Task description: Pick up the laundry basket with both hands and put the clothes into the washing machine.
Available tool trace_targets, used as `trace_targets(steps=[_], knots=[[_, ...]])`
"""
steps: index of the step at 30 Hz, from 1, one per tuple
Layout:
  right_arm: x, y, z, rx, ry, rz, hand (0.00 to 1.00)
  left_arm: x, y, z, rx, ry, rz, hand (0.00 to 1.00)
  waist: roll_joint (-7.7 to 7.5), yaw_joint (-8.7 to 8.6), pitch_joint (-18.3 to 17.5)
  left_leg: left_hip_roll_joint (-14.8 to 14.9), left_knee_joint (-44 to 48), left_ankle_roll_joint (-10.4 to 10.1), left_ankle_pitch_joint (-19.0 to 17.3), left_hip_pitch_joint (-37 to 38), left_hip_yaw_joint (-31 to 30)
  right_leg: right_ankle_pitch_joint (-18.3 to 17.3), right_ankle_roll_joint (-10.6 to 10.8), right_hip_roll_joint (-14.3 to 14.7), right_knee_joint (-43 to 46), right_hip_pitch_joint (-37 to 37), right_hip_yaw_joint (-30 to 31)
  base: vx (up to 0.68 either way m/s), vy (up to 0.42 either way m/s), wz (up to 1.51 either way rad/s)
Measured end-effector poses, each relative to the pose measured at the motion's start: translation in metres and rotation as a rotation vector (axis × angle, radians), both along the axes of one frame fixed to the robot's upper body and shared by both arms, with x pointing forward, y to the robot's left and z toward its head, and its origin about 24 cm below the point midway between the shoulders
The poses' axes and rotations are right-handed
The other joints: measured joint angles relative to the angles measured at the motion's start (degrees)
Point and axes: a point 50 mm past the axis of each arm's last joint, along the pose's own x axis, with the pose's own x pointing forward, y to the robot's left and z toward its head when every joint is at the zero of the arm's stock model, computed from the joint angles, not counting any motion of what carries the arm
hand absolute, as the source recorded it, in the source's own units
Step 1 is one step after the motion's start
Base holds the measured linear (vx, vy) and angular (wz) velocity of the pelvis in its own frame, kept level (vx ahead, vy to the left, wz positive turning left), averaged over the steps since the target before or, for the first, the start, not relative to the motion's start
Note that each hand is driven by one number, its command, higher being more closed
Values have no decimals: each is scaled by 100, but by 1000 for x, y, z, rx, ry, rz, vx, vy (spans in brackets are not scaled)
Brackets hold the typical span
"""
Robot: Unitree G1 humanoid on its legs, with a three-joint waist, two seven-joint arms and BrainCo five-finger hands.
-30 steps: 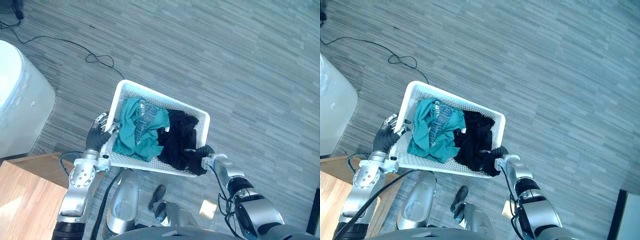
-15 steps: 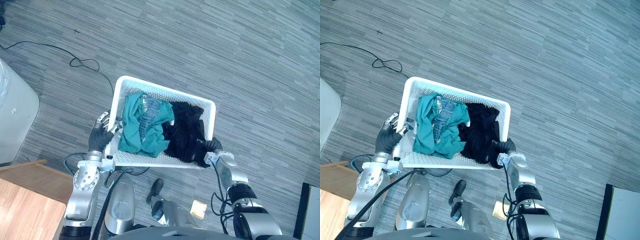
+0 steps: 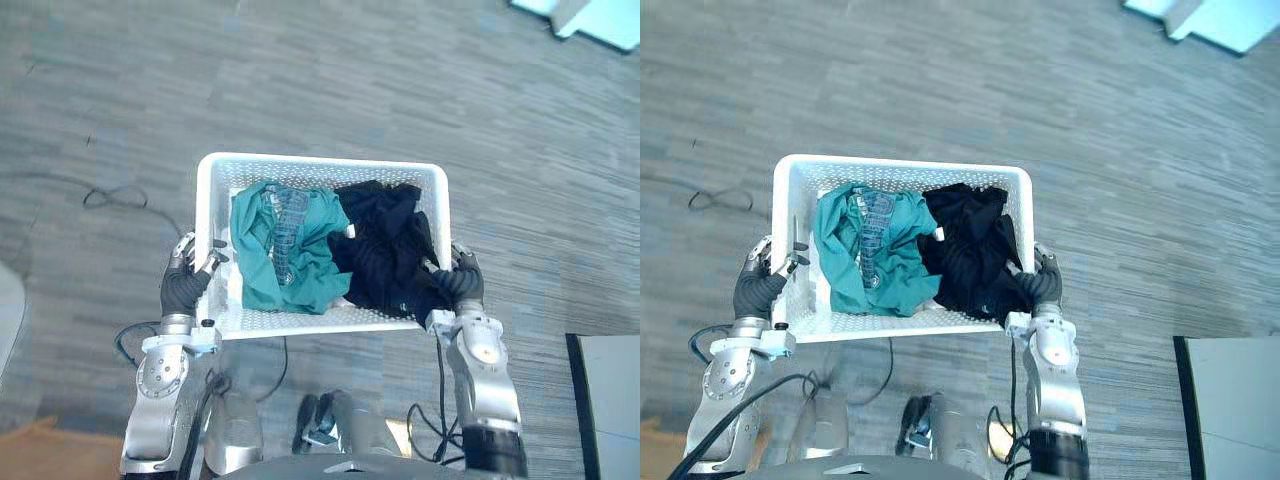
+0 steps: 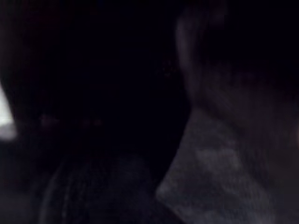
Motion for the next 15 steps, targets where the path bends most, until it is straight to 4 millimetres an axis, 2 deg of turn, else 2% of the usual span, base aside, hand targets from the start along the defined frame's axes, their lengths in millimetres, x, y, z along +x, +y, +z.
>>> trace_targets(steps=[1,2,4,5,6,7,8,9,10,11,12,13,14,15], knots=[[-1,2,1,9,-6,-4,100,-1,2,-1,1,3,13,100,10,-39,-48,40,-4,-24,-37,86,66,-137,-15,-4,-7,-91,45,174,-104,-46],[-3,5,3,18,-20,0,100,-2,5,-1,10,6,30,100,61,-102,-136,169,-10,-136,-127,195,156,-288,-9,4,-171,-293,58,192,-179,-55],[-4,10,7,33,-47,16,100,-3,10,-1,18,2,61,100,174,-183,-189,436,-111,-316,-264,446,380,-284,-27,66,-652,-635,146,223,-255,-57],[-4,13,7,42,-59,26,100,-3,13,0,21,2,78,100,227,-230,-215,580,-178,-410,-346,579,456,-107,-14,130,-998,-804,287,297,-367,-37],[-6,16,6,67,-64,37,100,-3,15,0,29,-1,90,100,102,-335,-305,621,-171,-535,-451,693,451,324,16,125,-1829,-771,687,373,-471,-34],[-5,14,6,67,-64,40,100,-2,12,-4,17,16,98,100,416,-361,-281,842,-200,-582,-614,840,297,710,139,332,-1738,-740,521,296,-391,-15],[-6,12,7,55,-65,36,100,-2,10,-6,12,23,109,100,512,-393,-300,873,-199,-521,-563,829,173,664,69,376,-1567,-775,481,244,-370,-2],[-7,7,7,33,-60,28,100,-1,5,-8,4,29,102,100,537,-506,-309,806,-240,-587,-268,895,-30,354,-1,377,-1039,-903,528,238,-371,15],[-9,4,7,15,-53,28,100,-2,2,-11,-6,40,100,100,620,-535,-374,808,-231,-598,-56,1052,-282,14,-114,390,-761,-859,430,258,-381,25],[-10,3,7,12,-53,29,100,-2,0,-12,-11,42,102,100,674,-563,-405,825,-69,-559,38,1036,-440,-175,-142,403,-726,-774,327,279,-368,44],[-11,2,7,32,-58,32,100,-3,-1,-12,-23,42,110,100,741,-647,-443,826,587,-406,348,757,-789,-390,-274,414,-721,-555,140,308,-391,68],[-17,1,10,27,-70,33,100,-3,-1,-13,-28,44,112,100,812,-619,-483,795,1554,-216,912,277,-993,-506,-366,452,-802,-286,-23,253,-318,66],[-20,1,13,20,-77,40,100,-5,-1,-15,-31,51,118,100,877,-581,-525,812,2012,-104,1266,19,-1015,-538,-421,517,-874,-144,-74,287,-298,32],[-25,5,18,22,-98,67,100,-12,2,-20,-41,70,144,100,982,-467,-598,854,2711,28,1794,-325,-932,-596,-548,620,-1023,127,-136,193,-147,11]])
